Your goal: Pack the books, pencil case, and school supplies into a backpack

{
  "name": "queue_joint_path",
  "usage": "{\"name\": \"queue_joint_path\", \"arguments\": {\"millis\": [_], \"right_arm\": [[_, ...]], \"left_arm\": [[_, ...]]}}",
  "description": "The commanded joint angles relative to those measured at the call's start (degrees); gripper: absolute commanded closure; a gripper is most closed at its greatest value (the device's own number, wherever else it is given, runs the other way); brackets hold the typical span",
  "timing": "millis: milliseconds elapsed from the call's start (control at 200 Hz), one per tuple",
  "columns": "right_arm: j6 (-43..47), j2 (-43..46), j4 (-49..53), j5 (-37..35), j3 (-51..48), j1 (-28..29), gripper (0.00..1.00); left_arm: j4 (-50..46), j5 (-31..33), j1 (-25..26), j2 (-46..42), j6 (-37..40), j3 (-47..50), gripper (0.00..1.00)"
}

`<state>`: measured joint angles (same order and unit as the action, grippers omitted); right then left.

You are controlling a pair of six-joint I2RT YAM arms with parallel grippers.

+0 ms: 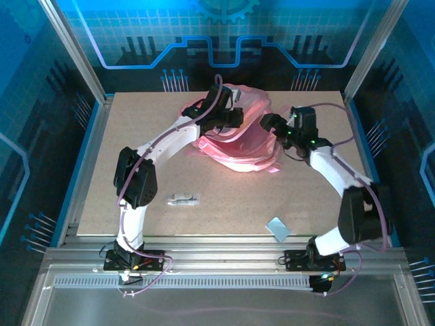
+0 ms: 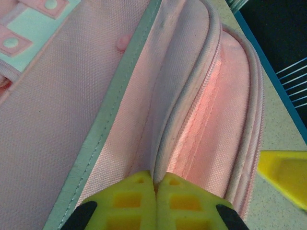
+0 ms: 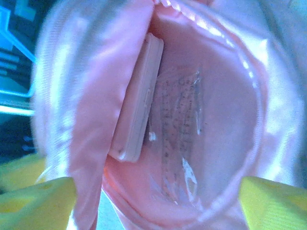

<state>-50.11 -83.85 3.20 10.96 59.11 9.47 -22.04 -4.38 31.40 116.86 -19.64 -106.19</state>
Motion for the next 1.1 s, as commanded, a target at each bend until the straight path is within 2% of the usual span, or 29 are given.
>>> {"name": "queue_joint_path", "arguments": {"millis": [0,70,125,190,215,265,325,535,685,770,971,1091], "right_arm": [[13.02,6.84,16.07,-6.89,0.22,-0.45,0.0],[14.16,10.02,20.17,-9.24,0.28,-1.45,0.0],[13.45,12.36,22.12,-10.16,-0.03,-2.74,0.0],[14.37,14.65,21.76,-8.94,-1.09,-4.38,0.0],[15.0,15.56,20.62,-7.72,-1.76,-5.06,0.0],[15.06,16.89,19.2,-5.91,-2.84,-6.08,0.0],[15.23,17.62,19.19,-4.29,-3.02,-7.08,0.0],[15.85,16.82,19.19,-0.81,-3.86,-6.04,0.0],[15.62,16.21,19.2,-2.09,-5.0,-3.24,0.0],[15.74,15.81,19.47,-3.37,-5.17,-1.17,0.0],[15.98,15.64,18.8,-3.59,-5.73,2.7,0.0],[16.09,15.82,18.99,-4.09,-6.18,5.28,0.0]], "left_arm": [[3.93,-1.33,0.02,-3.44,-2.84,1.73,1.0],[4.99,-0.9,0.09,-4.33,-3.41,3.24,0.98],[5.87,-0.04,-0.05,-5.32,-3.6,4.7,0.81],[7.0,1.16,-0.48,-6.85,-4.3,7.0,0.47],[7.6,1.65,-0.74,-7.57,-5.0,8.07,0.39],[8.94,2.25,-1.6,-9.28,-6.33,10.81,0.3],[10.75,2.85,-3.1,-11.4,-8.1,14.72,0.27],[19.6,3.54,-11.66,-17.4,-16.71,30.21,0.25],[23.38,2.37,-17.71,-15.43,-21.16,34.06,0.27],[24.73,1.92,-19.59,-12.49,-22.85,33.48,0.3],[25.36,2.67,-19.89,-2.64,-24.78,25.83,0.35],[23.41,2.45,-19.88,3.18,-25.96,20.17,0.5]]}}
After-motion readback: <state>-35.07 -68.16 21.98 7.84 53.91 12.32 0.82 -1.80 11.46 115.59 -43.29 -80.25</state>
